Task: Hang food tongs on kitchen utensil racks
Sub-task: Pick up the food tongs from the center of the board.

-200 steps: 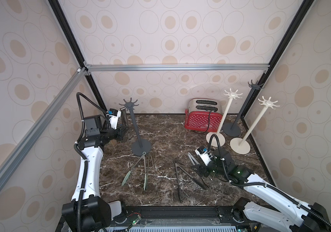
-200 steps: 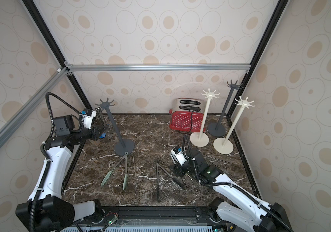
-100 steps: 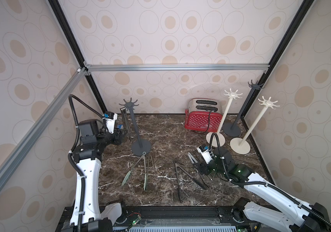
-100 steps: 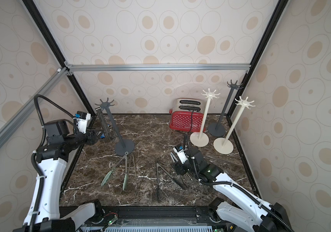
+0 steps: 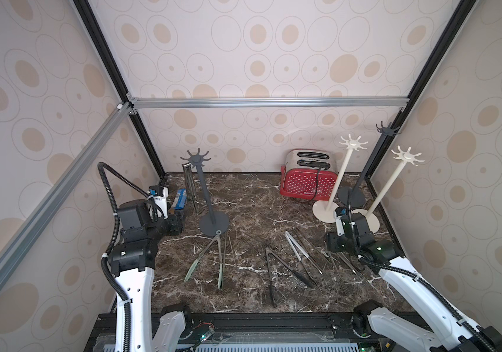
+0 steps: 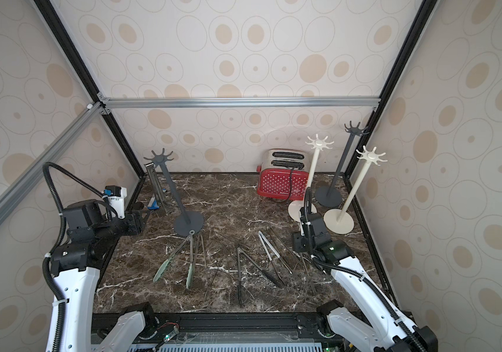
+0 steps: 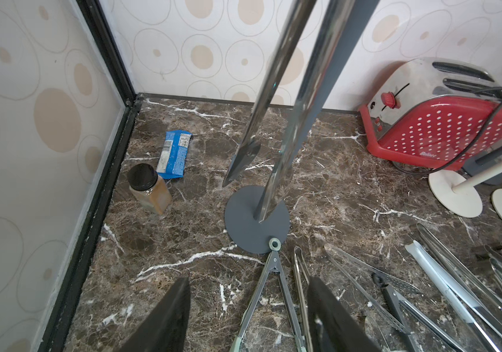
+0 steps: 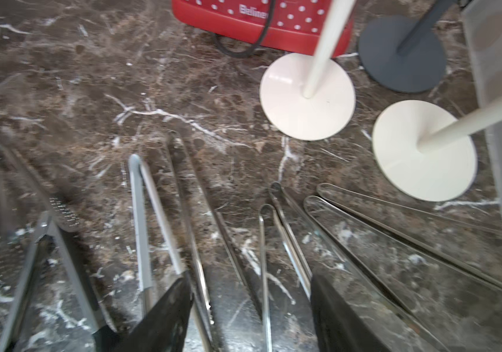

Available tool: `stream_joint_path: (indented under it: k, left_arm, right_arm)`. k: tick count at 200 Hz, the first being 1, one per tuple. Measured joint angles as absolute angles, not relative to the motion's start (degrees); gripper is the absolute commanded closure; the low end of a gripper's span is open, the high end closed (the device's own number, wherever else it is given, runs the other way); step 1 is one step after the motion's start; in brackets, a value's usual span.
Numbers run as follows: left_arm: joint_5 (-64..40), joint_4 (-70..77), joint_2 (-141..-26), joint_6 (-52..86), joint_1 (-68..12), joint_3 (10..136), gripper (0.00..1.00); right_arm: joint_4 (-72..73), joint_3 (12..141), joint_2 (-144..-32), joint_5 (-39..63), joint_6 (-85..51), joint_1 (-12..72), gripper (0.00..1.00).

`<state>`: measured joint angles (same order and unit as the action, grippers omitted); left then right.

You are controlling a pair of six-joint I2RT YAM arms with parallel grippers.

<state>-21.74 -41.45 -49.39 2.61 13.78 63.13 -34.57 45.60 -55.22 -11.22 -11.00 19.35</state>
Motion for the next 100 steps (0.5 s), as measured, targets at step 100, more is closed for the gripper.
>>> stream_joint_path:
  k: [100]
  left_arm:
    - [-21.52,-39.46,-43.83,8.05,13.78,61.41,0.38]
  right_arm:
    - [-33.85,53.84,-74.91,-3.42,-8.16,27.05,0.52]
